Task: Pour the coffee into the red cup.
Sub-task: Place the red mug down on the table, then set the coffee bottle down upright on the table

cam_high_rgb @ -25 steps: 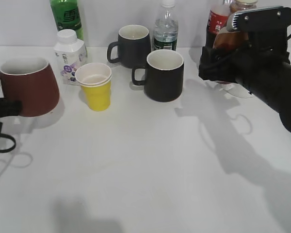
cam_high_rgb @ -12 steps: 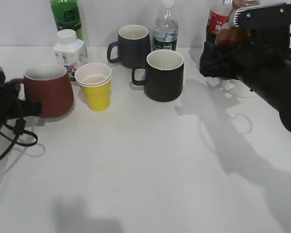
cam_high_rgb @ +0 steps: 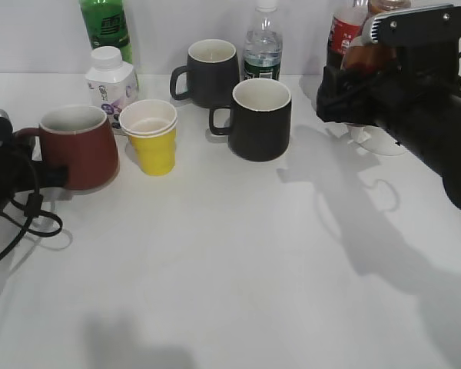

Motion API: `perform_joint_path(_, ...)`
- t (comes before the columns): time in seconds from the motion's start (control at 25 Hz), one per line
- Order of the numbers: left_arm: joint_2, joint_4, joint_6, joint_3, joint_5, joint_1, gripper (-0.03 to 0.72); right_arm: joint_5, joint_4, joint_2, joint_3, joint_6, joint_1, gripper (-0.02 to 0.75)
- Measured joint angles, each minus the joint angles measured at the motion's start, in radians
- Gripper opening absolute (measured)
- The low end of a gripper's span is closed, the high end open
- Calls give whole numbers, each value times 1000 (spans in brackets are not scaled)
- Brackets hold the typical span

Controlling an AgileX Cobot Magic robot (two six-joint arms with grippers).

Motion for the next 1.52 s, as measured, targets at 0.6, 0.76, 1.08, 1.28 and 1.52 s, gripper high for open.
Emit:
perform_joint_path(0.6,1,8,-8,42,-14,0,267,0,2,0,0,-18,0,503)
perform_joint_path(0.76,1,13,-8,76,-22,0,287,-9,8,18,0,-21,0,503)
perform_joint_path(1.08,-46,28,-9,144,-23,0,292,-56,22,158,0,-20,0,503)
perform_joint_path(1.28,-122,35,-34,192,-20,0,293,-82,23,224,0,44,0,503)
perform_joint_path(1.52,-177,120,-80,235,-20,0,294,-120,-37,304,0,114,0,503)
